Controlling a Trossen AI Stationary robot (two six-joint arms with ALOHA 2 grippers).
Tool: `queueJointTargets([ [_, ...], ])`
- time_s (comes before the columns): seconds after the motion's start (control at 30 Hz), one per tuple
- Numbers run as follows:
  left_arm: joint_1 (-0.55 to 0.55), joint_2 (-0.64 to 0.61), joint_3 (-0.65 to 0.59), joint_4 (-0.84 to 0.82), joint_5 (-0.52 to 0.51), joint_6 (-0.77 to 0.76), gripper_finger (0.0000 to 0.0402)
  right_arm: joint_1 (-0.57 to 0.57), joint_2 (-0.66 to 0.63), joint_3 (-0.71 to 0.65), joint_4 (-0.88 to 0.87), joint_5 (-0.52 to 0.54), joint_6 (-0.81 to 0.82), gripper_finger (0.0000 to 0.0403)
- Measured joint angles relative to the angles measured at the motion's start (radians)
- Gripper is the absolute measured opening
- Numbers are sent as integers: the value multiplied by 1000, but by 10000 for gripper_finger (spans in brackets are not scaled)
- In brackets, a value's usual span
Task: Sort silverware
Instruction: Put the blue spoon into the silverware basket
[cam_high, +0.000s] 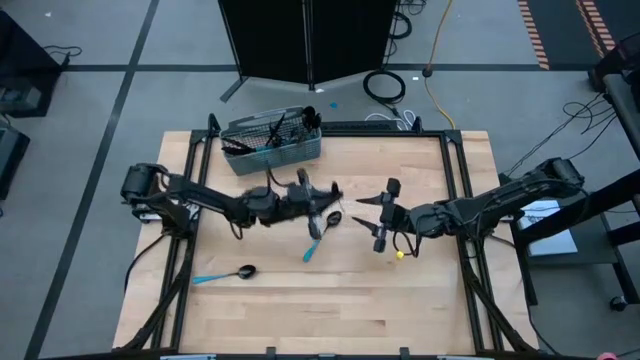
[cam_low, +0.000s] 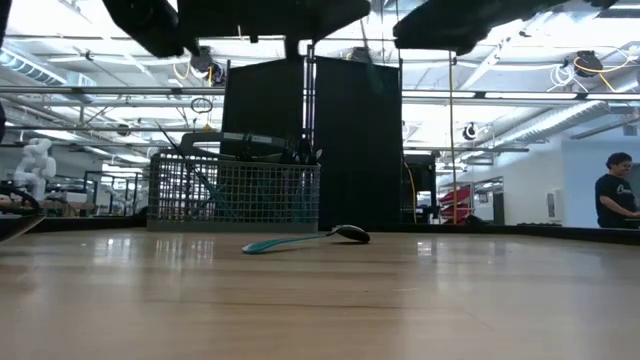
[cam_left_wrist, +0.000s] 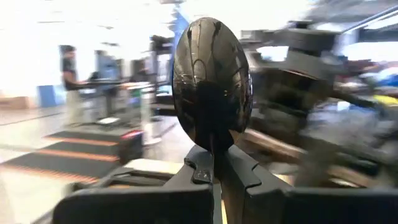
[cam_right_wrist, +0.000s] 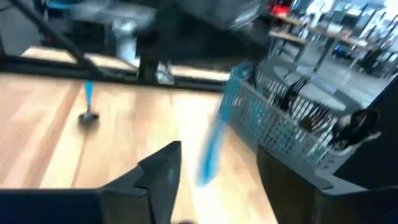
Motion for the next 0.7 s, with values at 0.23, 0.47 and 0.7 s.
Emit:
queueJointTargets([
  [0.23, 158, -107, 6, -161, -102, 28, 1, 12, -18, 0, -274, 0, 140, 241],
  [0.47, 419, -89, 16, -199, -102, -20, 0, 19, 7, -1, -354, 1, 188, 241],
  [0.7, 604, -89, 15, -217, 54, -132, 0, 19, 7, -1, -366, 2, 154, 241],
])
